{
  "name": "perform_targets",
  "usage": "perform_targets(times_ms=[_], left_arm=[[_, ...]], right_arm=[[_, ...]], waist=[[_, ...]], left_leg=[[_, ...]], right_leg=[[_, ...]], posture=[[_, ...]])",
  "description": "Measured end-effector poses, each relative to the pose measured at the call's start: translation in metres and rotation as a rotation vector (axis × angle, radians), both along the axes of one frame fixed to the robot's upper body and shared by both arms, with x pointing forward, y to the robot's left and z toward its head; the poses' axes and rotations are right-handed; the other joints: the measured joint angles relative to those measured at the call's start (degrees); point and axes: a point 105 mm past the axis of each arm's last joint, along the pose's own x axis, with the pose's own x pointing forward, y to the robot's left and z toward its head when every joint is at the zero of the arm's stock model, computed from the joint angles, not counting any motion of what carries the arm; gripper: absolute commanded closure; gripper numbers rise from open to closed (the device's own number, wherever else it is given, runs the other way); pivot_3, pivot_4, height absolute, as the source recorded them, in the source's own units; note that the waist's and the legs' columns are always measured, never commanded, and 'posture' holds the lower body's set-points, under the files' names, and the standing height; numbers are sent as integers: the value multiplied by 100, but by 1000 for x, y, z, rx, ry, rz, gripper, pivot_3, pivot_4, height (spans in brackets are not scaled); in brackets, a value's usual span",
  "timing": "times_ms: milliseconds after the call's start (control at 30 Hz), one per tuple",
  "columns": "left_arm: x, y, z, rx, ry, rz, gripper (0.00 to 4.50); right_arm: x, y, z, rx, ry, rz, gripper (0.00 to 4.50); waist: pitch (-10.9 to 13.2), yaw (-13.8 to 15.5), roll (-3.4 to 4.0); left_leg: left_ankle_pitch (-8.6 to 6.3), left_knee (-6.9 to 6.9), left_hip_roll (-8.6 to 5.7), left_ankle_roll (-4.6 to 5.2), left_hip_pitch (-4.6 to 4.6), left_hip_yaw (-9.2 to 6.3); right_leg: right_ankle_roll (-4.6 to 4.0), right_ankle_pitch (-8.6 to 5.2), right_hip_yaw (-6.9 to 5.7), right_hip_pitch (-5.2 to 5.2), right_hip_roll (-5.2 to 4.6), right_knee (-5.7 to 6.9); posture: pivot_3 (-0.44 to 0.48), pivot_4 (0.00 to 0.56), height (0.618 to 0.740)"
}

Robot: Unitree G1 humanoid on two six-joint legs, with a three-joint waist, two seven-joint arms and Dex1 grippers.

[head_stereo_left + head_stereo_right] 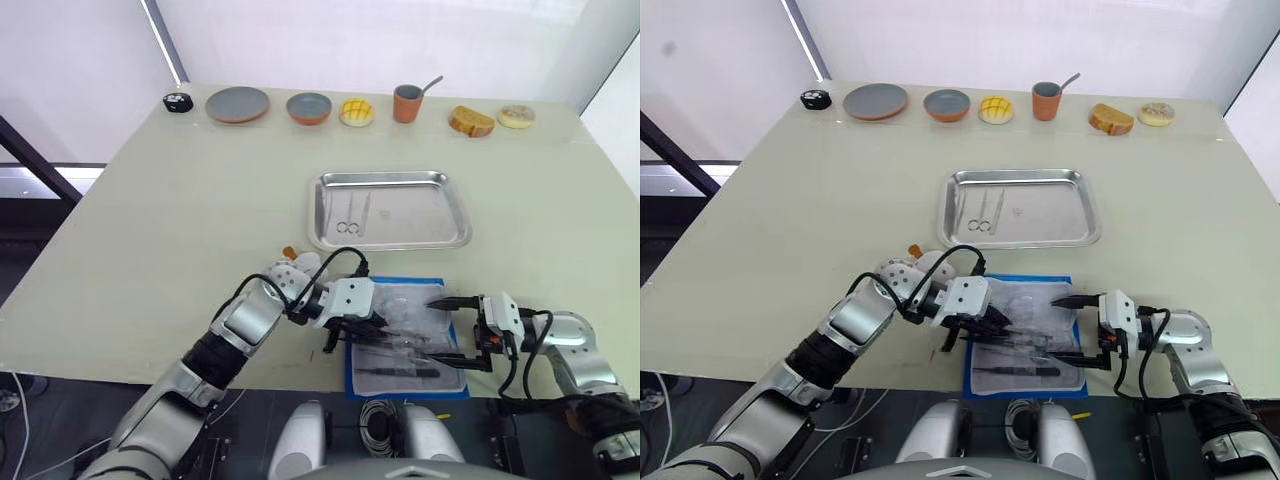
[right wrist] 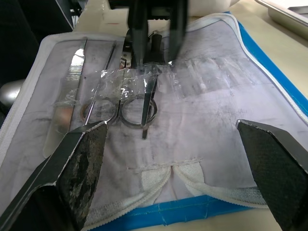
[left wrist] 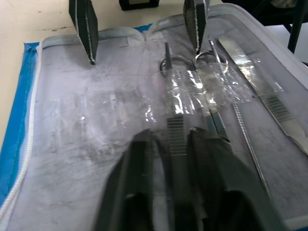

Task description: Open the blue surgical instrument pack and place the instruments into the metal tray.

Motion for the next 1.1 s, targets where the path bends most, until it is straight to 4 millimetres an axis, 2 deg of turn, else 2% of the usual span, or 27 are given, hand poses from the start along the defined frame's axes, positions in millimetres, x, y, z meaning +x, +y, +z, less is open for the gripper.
perform_targets(times_ms=[733, 1100], left_arm=[[-2, 1, 7, 44, 43, 50, 4413], [3, 19, 14, 87, 49, 88, 4413]], right_arm=[[-1, 0, 0, -20, -5, 1, 0], [-1, 0, 0, -23, -6, 2, 0]], waist=[[-3, 29, 10], [-3, 25, 10]], left_leg=[[-1, 0, 0, 2, 0, -1], [-1, 0, 1, 2, 0, -1]], right_leg=[[0, -1, -3, -1, 6, 2], [-1, -1, -2, -1, 7, 2]], posture=[[0, 150, 740], [0, 150, 740]])
